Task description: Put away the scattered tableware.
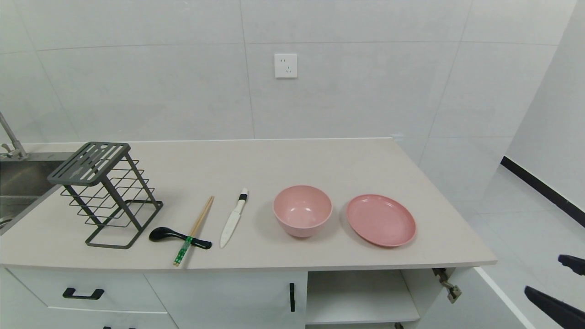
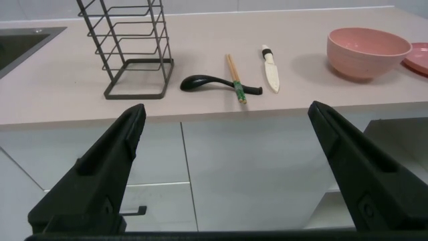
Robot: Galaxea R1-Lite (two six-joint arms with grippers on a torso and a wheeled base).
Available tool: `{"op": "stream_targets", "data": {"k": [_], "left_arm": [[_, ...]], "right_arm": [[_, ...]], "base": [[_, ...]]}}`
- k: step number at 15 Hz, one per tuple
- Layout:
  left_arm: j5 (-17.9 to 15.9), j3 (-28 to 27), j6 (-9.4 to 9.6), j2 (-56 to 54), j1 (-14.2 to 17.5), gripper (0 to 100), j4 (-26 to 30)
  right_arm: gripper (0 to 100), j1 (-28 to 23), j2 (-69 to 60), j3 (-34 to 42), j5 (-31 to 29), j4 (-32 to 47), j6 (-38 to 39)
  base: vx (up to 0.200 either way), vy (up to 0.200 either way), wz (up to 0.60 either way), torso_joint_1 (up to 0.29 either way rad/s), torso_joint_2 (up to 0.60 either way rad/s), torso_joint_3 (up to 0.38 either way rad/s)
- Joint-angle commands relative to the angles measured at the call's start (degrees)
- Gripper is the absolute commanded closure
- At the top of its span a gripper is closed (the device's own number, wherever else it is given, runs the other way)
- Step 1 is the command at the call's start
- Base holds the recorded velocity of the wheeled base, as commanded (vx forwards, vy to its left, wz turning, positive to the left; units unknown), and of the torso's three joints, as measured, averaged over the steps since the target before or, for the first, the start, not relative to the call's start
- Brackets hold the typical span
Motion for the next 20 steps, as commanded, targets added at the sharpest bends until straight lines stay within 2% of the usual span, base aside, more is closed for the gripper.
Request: {"op": "stream_targets", "data": {"k": [1, 7, 8, 12, 20], "left_arm": [[-0.02, 0.0, -0.01, 0.07, 0.01, 0, -0.01], [-0.02, 0.0, -0.01, 0.07, 0.01, 0, -0.01], [-0.02, 0.0, 0.35, 0.07, -0.07, 0, -0.01], [-0.02, 0.0, 0.43, 0.07, 0.01, 0, -0.01], [0.07, 0.0, 0.43, 0.07, 0.01, 0, -0.01]], "right_arm": [[0, 0.55, 11.32, -0.29, 0.07, -4.58, -0.13], [0, 0.73, 25.74, -0.03, 1.39, -12.76, -2.5], [0, 0.99, 29.6, -0.38, 4.47, -16.1, -4.7], [0, 1.34, 40.06, -4.25, 4.73, -20.31, -8.74], [0, 1.26, 57.73, -9.17, 4.29, -33.59, -8.83]], "base": [[0.0, 0.0, 0.0, 0.0, 0.0, 0.0], [0.0, 0.0, 0.0, 0.0, 0.0, 0.0], [0.0, 0.0, 0.0, 0.0, 0.0, 0.0], [0.0, 0.0, 0.0, 0.0, 0.0, 0.0], [0.0, 0.0, 0.0, 0.0, 0.0, 0.0]]}}
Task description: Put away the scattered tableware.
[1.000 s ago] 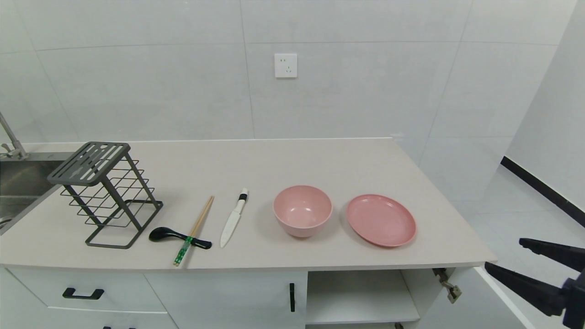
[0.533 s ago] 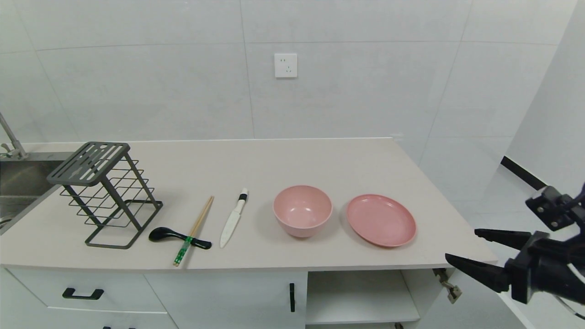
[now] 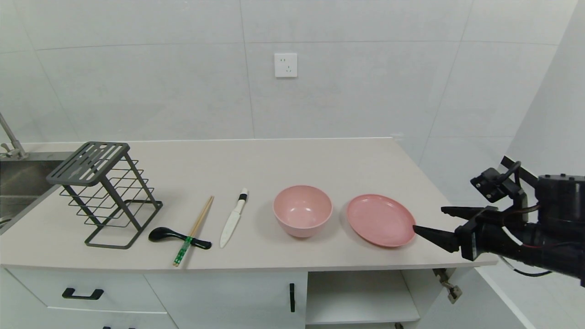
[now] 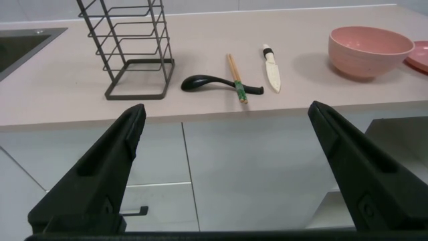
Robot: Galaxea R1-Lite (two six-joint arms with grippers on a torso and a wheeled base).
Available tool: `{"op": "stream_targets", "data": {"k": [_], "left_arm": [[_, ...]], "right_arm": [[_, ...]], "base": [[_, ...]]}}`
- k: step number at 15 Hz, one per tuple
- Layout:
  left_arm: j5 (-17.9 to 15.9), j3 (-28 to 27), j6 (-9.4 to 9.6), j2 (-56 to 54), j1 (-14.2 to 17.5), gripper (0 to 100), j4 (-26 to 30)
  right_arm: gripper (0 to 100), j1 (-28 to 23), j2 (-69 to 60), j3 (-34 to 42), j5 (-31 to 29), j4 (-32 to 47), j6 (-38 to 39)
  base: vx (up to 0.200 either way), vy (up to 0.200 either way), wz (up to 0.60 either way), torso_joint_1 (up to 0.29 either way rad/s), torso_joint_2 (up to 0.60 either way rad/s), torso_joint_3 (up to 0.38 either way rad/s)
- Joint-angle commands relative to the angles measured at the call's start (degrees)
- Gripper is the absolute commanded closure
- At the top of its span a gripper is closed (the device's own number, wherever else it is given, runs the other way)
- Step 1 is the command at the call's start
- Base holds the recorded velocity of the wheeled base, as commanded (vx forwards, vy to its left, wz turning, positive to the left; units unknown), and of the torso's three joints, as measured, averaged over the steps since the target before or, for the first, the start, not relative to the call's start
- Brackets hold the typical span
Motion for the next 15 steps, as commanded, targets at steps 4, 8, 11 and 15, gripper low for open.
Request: {"op": "stream_targets", "data": {"k": [4, 8, 11, 15], "left_arm": [[0.01, 0.0, 0.0, 0.07, 0.01, 0, -0.01], [0.1, 0.0, 0.08, 0.07, 0.01, 0, -0.01], [0.19, 0.0, 0.08, 0.07, 0.01, 0, -0.01], [0.19, 0.0, 0.08, 0.07, 0.01, 0, -0.01]], "right_arm": [[0, 0.08, 8.02, -1.78, -0.17, -3.49, -0.3], [0, 0.08, 11.89, -6.53, -2.63, -3.4, 0.22], [0, 0.08, 17.34, -10.31, -3.95, -3.4, 2.16], [0, -0.1, 24.55, -14.44, -6.24, -3.49, 5.59]], "base": [[0.0, 0.0, 0.0, 0.0, 0.0, 0.0], [0.0, 0.0, 0.0, 0.0, 0.0, 0.0], [0.0, 0.0, 0.0, 0.0, 0.0, 0.0], [0.0, 0.0, 0.0, 0.0, 0.0, 0.0]]}}
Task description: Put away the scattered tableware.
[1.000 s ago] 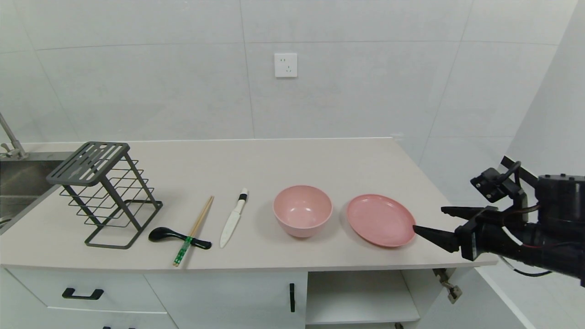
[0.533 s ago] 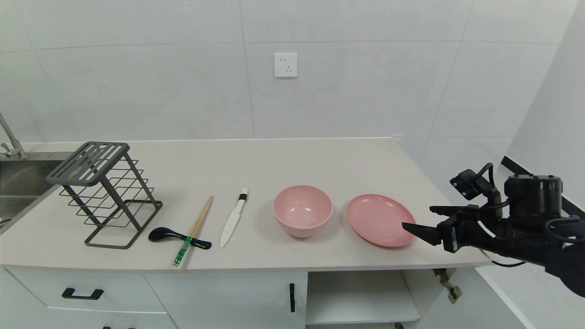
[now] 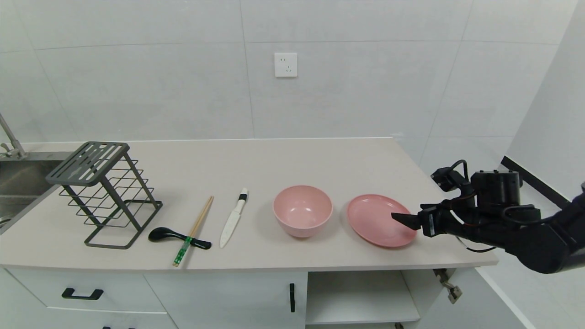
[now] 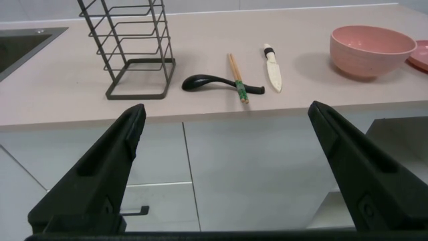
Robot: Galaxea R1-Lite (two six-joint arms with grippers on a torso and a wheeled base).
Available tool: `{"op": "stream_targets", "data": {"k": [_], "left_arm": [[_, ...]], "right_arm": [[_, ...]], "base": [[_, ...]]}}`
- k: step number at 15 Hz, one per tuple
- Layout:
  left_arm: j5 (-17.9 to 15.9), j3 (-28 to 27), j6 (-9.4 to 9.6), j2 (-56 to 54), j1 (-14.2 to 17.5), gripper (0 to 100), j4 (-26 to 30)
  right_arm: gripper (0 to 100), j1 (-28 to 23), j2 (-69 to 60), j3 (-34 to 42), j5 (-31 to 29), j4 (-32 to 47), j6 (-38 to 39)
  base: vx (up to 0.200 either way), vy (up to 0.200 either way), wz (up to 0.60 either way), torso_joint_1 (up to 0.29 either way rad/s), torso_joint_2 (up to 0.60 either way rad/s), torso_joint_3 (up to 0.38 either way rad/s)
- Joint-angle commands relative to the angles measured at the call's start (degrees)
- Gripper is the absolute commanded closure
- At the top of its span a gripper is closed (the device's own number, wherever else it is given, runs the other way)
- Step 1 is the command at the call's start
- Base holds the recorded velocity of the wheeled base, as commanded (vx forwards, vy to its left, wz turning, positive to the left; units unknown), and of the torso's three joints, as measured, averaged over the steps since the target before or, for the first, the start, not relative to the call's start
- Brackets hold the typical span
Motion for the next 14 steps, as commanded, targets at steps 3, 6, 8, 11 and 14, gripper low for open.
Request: {"op": "stream_targets", "data": {"k": [3, 6, 8, 11, 14], "left_arm": [[0.0, 0.0, -0.05, 0.07, 0.01, 0, 0.02], [0.0, 0.0, -0.05, 0.07, -0.07, 0, 0.02], [0.0, 0.0, -0.05, 0.07, -0.07, 0, 0.02], [0.0, 0.0, -0.05, 0.07, -0.07, 0, 0.02], [0.0, 0.0, -0.05, 0.07, -0.07, 0, 0.02]], "right_arm": [[0, -0.11, 7.01, -4.12, -1.28, -0.03, 0.47], [0, -0.2, 9.12, -5.53, -2.78, -0.12, 1.09], [0, -0.28, 9.73, -6.58, -3.83, -0.21, 1.79], [0, 0.59, 11.14, -6.32, -3.83, -3.28, 1.88], [0, 1.3, 12.98, -5.7, -3.92, -5.57, 1.88]], "base": [[0.0, 0.0, 0.0, 0.0, 0.0, 0.0], [0.0, 0.0, 0.0, 0.0, 0.0, 0.0], [0.0, 0.0, 0.0, 0.0, 0.0, 0.0], [0.0, 0.0, 0.0, 0.0, 0.0, 0.0], [0.0, 0.0, 0.0, 0.0, 0.0, 0.0]]}}
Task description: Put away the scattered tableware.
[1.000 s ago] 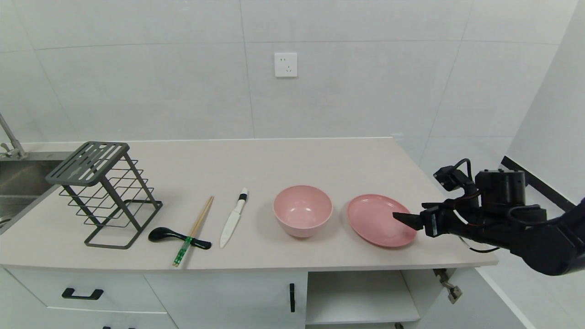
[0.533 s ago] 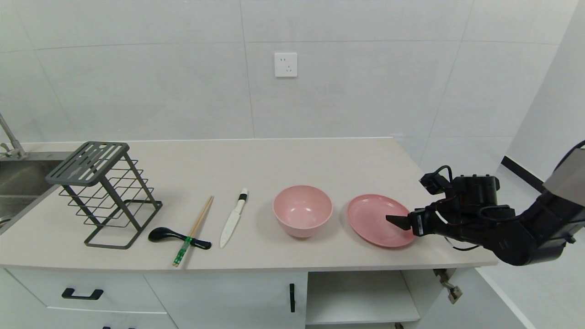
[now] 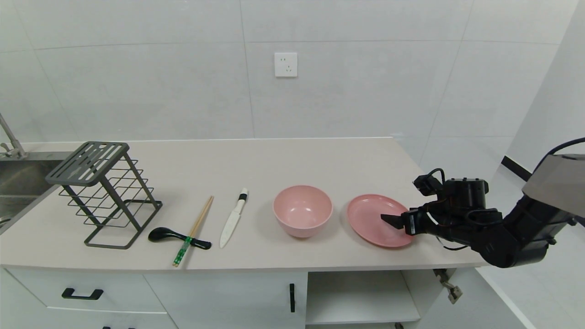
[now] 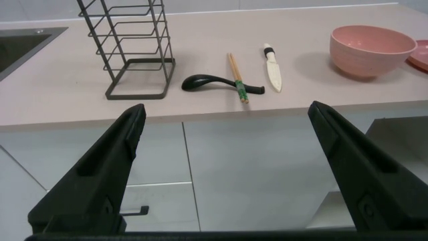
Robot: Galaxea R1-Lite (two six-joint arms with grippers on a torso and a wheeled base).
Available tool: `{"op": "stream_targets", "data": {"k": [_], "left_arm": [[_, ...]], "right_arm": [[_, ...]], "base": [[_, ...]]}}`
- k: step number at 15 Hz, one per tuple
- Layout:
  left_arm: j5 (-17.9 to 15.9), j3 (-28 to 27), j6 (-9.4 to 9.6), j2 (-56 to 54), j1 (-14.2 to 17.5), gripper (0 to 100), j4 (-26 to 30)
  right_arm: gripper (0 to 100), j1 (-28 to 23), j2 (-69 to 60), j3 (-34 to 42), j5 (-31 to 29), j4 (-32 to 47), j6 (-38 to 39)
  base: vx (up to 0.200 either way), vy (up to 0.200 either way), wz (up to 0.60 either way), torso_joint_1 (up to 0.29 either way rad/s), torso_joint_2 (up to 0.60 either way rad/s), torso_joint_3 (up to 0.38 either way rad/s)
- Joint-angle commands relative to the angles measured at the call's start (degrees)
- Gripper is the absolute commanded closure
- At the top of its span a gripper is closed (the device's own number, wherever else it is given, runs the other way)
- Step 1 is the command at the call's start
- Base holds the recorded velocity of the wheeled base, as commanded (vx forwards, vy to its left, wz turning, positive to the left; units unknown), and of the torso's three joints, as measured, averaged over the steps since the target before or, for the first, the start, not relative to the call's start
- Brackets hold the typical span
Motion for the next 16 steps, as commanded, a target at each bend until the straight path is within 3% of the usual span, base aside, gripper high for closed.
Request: {"op": "stream_targets", "data": {"k": [1, 2, 5, 7, 10, 13, 16], "left_arm": [[0.0, 0.0, 0.0, 0.07, 0.0, 0, -0.01], [0.0, 0.0, 0.0, 0.07, 0.0, 0, -0.01], [0.0, 0.0, 0.0, 0.07, 0.0, 0, -0.01], [0.0, 0.0, 0.0, 0.07, 0.0, 0, -0.01], [0.0, 0.0, 0.0, 0.07, 0.0, 0, -0.01], [0.0, 0.0, 0.0, 0.07, 0.0, 0, -0.01], [-0.08, 0.0, 0.0, 0.07, 0.0, 0, -0.01]], "right_arm": [[0, 0.62, 1.2, 0.27, 0.12, -0.13, -0.04], [100, 0.8, 1.29, 0.36, 0.12, -0.13, -0.04], [100, 0.62, 1.73, 0.53, -0.94, 0.05, -0.12], [100, -0.87, 2.26, 0.45, -4.89, -0.04, 0.75], [100, -2.72, 0.5, -0.08, -4.54, -1.8, 3.92], [100, -0.78, -4.6, 0.62, -3.57, -4.44, 17.54], [100, -0.43, -6.71, 2.91, -3.48, -5.93, 22.38]], "base": [[0.0, 0.0, 0.0, 0.0, 0.0, 0.0], [0.0, 0.0, 0.0, 0.0, 0.0, 0.0], [0.0, 0.0, 0.0, 0.0, 0.0, 0.0], [0.0, 0.0, 0.0, 0.0, 0.0, 0.0], [0.0, 0.0, 0.0, 0.0, 0.0, 0.0], [0.0, 0.0, 0.0, 0.0, 0.0, 0.0], [0.0, 0.0, 0.0, 0.0, 0.0, 0.0]]}}
